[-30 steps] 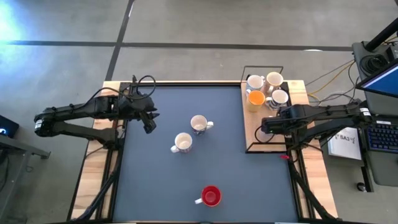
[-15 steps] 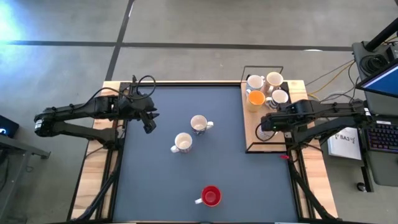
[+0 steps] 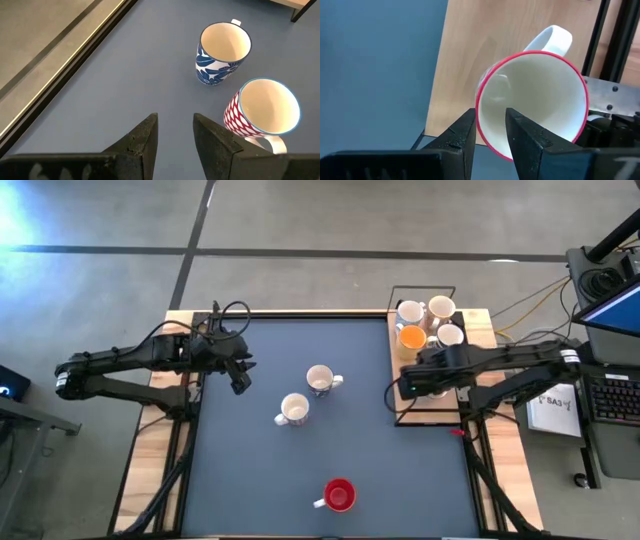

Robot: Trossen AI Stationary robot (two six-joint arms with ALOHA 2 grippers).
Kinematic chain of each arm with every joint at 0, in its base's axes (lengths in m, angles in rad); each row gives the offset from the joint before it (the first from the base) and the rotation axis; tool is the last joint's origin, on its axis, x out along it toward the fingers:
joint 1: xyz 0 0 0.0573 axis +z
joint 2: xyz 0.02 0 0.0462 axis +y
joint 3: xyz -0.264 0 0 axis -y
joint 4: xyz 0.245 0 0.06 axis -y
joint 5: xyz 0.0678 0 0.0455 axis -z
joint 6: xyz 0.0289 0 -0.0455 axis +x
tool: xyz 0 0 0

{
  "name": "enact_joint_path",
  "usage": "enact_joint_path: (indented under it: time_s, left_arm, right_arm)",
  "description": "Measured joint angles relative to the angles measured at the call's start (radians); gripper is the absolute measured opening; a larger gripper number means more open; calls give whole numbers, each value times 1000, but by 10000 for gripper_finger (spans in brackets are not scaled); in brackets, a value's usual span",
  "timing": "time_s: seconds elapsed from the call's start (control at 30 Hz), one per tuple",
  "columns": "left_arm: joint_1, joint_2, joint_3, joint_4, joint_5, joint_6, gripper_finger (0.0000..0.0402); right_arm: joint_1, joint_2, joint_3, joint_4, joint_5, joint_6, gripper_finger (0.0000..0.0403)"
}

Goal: Place coffee mugs
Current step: Put the gray cup on the shelf aligned with the dark blue cup

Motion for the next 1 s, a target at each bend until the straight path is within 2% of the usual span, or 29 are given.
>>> enact_joint_path:
  time_s: [0.4, 1.0]
  left_arm:
    - [0, 0, 0, 0, 0, 0, 107]
    - [0, 2, 0, 1, 0, 4, 107]
  right_arm:
    - [-2, 42, -14, 14, 0, -7, 91]
    - [-31, 48, -56, 29, -3, -61, 27]
